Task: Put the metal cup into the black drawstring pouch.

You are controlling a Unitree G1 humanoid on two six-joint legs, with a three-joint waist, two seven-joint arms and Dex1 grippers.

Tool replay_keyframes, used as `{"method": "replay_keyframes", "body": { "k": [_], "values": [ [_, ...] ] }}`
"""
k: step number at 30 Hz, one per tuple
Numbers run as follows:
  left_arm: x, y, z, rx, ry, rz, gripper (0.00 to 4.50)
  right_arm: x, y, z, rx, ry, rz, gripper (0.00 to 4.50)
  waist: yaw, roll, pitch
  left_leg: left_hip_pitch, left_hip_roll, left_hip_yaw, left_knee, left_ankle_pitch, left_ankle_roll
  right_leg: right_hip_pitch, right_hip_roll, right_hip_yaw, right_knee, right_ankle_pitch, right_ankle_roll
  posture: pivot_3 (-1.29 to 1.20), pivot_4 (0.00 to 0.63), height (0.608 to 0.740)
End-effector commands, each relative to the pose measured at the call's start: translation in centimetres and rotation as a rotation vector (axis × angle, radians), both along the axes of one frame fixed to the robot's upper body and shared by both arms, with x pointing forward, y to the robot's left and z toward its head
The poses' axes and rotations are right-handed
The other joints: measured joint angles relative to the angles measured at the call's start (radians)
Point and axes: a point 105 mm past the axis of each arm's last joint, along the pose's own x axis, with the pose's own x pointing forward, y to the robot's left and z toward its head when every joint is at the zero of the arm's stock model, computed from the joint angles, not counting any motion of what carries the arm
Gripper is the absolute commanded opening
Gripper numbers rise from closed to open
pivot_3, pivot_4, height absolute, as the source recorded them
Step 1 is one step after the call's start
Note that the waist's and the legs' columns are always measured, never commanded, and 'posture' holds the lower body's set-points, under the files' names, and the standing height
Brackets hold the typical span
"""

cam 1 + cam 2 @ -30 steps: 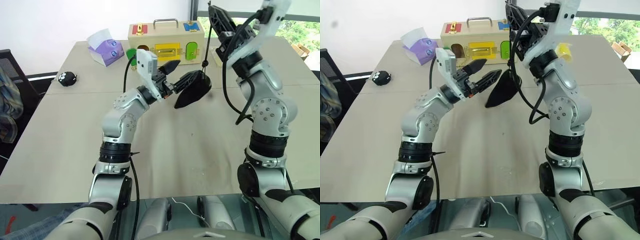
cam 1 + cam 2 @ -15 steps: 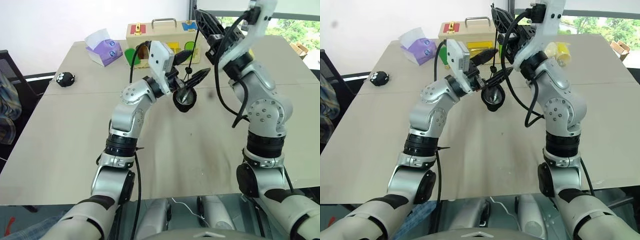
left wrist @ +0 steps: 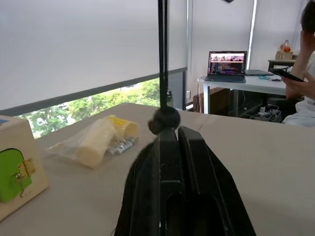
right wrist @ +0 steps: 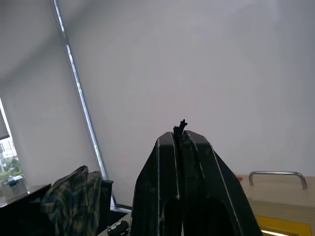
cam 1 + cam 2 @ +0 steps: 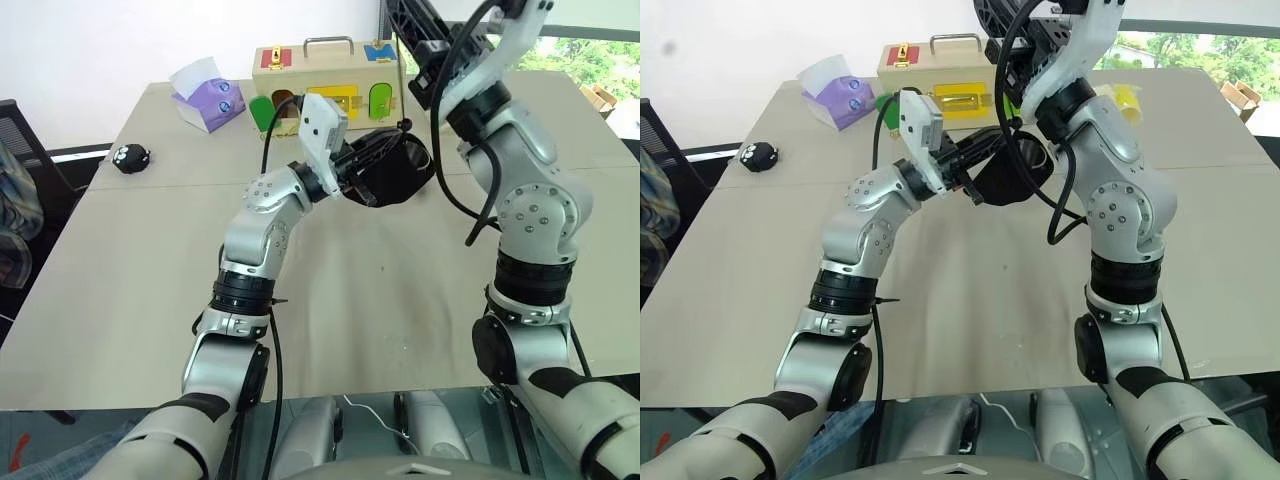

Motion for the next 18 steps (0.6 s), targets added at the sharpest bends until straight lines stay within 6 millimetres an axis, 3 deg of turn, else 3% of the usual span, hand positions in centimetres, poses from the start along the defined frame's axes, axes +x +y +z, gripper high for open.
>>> {"method": "replay_keyframes", "body": {
  "k": [1, 7, 10, 13, 18],
  "values": [
    [0.0, 0.2, 0.7, -0.015, -0.026, 0.016, 0.07, -1.7, -0.2, 2.7, 0.048, -0.100, 0.033, 0.00, 0.000, 0.000, 0.000, 0.000, 0.000, 0.000, 0.000, 0.000, 0.000, 0.000, 0.000, 0.000, 0.000, 0.000, 0.000, 0.00, 0.150, 0.710],
    [-0.2, 0.8, 2.9, -0.137, -0.058, 0.016, 0.07, -1.4, 0.1, 2.2, 0.032, -0.087, 0.037, 0.00, 0.000, 0.000, 0.000, 0.000, 0.000, 0.000, 0.000, 0.000, 0.000, 0.000, 0.000, 0.000, 0.000, 0.000, 0.000, 0.00, 0.150, 0.710],
    [-0.4, 1.0, 3.3, -0.148, -0.082, 0.021, 0.75, -1.3, 0.2, 2.0, 0.026, -0.084, 0.038, 0.00, 0.000, 0.000, 0.000, 0.000, 0.000, 0.000, 0.000, 0.000, 0.000, 0.000, 0.000, 0.000, 0.000, 0.000, 0.000, 0.00, 0.150, 0.710],
    [-1.0, 0.9, 3.7, -0.171, -0.092, -0.008, 2.24, -1.3, 0.3, 2.0, 0.023, -0.083, 0.041, 0.00, 0.000, 0.000, 0.000, 0.000, 0.000, 0.000, 0.000, 0.000, 0.000, 0.000, 0.000, 0.000, 0.000, 0.000, 0.000, 0.00, 0.150, 0.710],
    [-1.2, 0.7, 3.4, -0.158, -0.087, -0.023, 2.24, -1.5, 0.7, 1.9, 0.020, -0.082, 0.054, 0.00, 0.000, 0.000, 0.000, -0.001, 0.000, -0.001, 0.000, 0.000, 0.000, 0.000, 0.000, -0.001, 0.000, 0.000, 0.000, 0.00, 0.150, 0.710]
  ]
}}
